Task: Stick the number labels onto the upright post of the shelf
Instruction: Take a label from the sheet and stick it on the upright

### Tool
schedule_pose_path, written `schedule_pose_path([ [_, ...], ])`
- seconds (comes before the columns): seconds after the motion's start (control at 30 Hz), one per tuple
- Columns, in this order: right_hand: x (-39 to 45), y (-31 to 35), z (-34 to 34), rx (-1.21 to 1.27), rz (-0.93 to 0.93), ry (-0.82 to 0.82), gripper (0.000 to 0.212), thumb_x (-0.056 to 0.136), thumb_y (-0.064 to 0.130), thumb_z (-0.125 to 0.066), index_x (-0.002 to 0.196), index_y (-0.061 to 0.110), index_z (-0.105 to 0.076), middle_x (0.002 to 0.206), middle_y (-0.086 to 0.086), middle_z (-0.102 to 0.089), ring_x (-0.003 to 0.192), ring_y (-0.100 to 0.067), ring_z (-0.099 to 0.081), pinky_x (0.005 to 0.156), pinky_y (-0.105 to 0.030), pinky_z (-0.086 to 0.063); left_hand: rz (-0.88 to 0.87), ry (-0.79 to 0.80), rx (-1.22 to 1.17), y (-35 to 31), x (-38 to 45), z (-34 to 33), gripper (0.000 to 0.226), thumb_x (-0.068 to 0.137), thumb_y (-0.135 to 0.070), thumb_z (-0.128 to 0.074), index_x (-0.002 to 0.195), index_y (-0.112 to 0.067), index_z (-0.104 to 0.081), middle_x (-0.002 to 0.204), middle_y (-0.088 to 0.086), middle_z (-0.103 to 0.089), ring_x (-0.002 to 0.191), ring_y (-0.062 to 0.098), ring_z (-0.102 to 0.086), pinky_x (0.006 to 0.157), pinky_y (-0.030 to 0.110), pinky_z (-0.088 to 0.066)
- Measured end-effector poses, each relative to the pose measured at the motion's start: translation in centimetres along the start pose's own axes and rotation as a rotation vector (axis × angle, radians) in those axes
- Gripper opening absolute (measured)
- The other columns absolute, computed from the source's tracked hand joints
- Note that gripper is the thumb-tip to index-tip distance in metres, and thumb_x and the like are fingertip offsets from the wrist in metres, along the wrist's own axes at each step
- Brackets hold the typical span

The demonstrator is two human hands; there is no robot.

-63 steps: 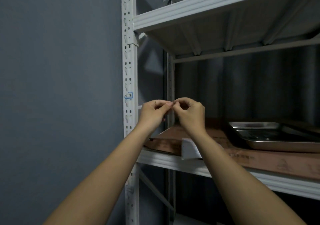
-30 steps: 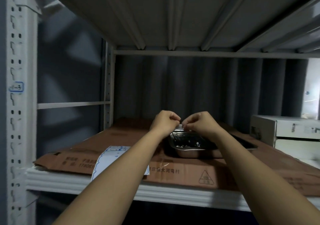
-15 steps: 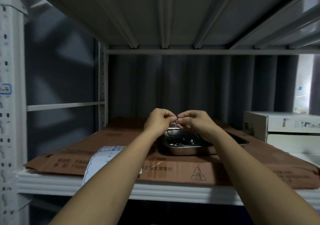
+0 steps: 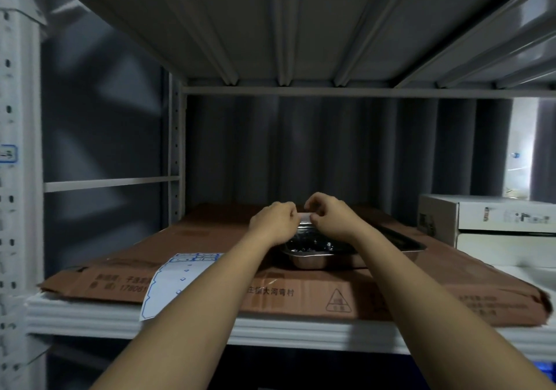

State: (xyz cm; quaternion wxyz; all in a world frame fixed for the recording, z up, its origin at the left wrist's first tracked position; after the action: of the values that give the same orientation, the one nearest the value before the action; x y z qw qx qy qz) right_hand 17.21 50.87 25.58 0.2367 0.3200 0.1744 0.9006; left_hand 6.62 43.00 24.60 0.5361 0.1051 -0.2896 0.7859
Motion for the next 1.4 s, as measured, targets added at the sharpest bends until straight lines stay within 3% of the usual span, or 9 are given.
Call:
schedule_pose_path([
  [0.2, -0.6, -0.7, 0.0, -0.295, -0.063, -0.025, 0.011, 0.09, 0.03, -0.064, 0.099, 0.023, -0.065, 0.097, -0.002, -0.066, 0.088, -0.02, -0.062, 0.072, -0.034, -0.05, -0.018, -0.023, -0.066, 0.3, -0.5, 0.0, 0.021, 0.086, -0.048, -0.06, 0.079, -0.029, -0.056, 0.083, -0.006, -0.06, 0.079, 0.016, -0.059, 0.065, 0.031, -0.044],
  [0.33, -0.8, -0.1, 0.0, -0.323, -0.043, -0.005, 0.018, 0.089, 0.012, -0.06, 0.103, 0.021, -0.065, 0.114, -0.008, -0.064, 0.102, -0.026, -0.061, 0.084, -0.036, -0.051, -0.068, -0.052, -0.097, 0.0, -0.7, 0.4, 0.011, 0.088, -0.015, -0.058, 0.085, -0.025, -0.054, 0.099, 0.001, -0.063, 0.091, 0.022, -0.06, 0.079, 0.039, -0.05],
  [0.43, -1.0, 0.8, 0.0, -0.284, -0.034, -0.04, 0.007, 0.093, 0.021, -0.059, 0.096, 0.017, -0.063, 0.105, -0.009, -0.066, 0.091, -0.024, -0.06, 0.075, -0.033, -0.048, -0.051, -0.09, -0.11, -0.1, -1.2, 1.3, 0.011, 0.091, -0.032, -0.057, 0.089, -0.022, -0.056, 0.095, 0.002, -0.064, 0.082, 0.022, -0.06, 0.073, 0.037, -0.052],
  [0.57, -1.3, 3.0, -0.3, -0.125, 0.024, -0.093, 0.02, 0.087, 0.002, -0.056, 0.102, 0.016, -0.056, 0.107, -0.007, -0.058, 0.096, -0.024, -0.058, 0.077, -0.031, -0.046, -0.059, -0.223, -0.09, 0.3, -2.3, 3.6, 0.008, 0.094, -0.02, -0.049, 0.098, -0.015, -0.053, 0.106, 0.008, -0.058, 0.097, 0.029, -0.058, 0.082, 0.039, -0.047],
  [0.73, -1.4, 6.9, -1.8, 0.254, 0.052, -0.198, 0.013, 0.098, 0.023, -0.053, 0.088, 0.016, -0.057, 0.077, 0.0, -0.062, 0.068, -0.012, -0.06, 0.059, -0.024, -0.043, -0.001, -0.374, -0.11, 3.0, -4.8, 7.6, 0.025, 0.094, -0.04, -0.05, 0.081, -0.019, -0.052, 0.085, 0.002, -0.061, 0.082, 0.024, -0.059, 0.069, 0.035, -0.046],
  [0.87, -0.9, 10.6, -4.8, 0.348, 0.121, -0.178, 0.016, 0.091, 0.005, -0.056, 0.1, 0.015, -0.048, 0.101, -0.004, -0.054, 0.082, -0.012, -0.053, 0.064, -0.015, -0.04, -0.047, -0.495, -0.148, 6.3, -7.5, 11.4, 0.012, 0.09, -0.011, -0.052, 0.091, -0.02, -0.043, 0.097, 0.004, -0.053, 0.081, 0.024, -0.056, 0.072, 0.037, -0.046],
  [1.07, -0.5, 20.1, -10.2, 0.621, 0.22, -0.112, 0.021, 0.092, 0.016, -0.062, 0.077, 0.022, -0.048, 0.071, -0.005, -0.056, 0.072, -0.029, -0.063, 0.072, -0.044, -0.051, 0.065, -0.726, -0.158, 13.3, -12.3, 18.1, 0.035, 0.088, -0.016, -0.059, 0.065, -0.023, -0.033, 0.058, -0.003, -0.042, 0.061, 0.025, -0.046, 0.06, 0.037, -0.037],
  [1.17, -0.6, 25.4, -12.5, 0.669, 0.297, -0.076, 0.024, 0.088, 0.002, -0.057, 0.089, 0.024, -0.046, 0.068, -0.002, -0.054, 0.068, -0.023, -0.06, 0.074, -0.042, -0.051, 0.041, -0.836, -0.123, 16.4, -15.0, 21.3, 0.028, 0.079, 0.003, -0.054, 0.071, -0.021, -0.042, 0.073, 0.003, -0.048, 0.067, 0.02, -0.048, 0.062, 0.026, -0.039],
  [1.4, 0.4, 33.3, -16.5, 0.697, 0.31, -0.059, 0.036, 0.092, 0.012, -0.061, 0.127, 0.009, -0.054, 0.116, -0.008, -0.06, 0.097, -0.016, -0.057, 0.081, -0.018, -0.04, 0.181, -0.89, -0.112, 23.5, -19.8, 25.4, 0.022, 0.088, -0.001, -0.05, 0.107, -0.009, -0.059, 0.113, 0.008, -0.053, 0.096, 0.013, -0.054, 0.085, 0.02, -0.039],
])
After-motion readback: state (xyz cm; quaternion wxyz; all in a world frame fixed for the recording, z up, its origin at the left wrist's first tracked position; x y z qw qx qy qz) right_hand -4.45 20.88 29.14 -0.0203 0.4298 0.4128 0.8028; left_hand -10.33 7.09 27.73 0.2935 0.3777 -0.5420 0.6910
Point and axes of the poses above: each hand's wrist, its own x-axis towards the middle knuckle, its own z-axis out of the back of the hand, y = z × x, the point moved 5 cm from there along x, towards the middle knuckle
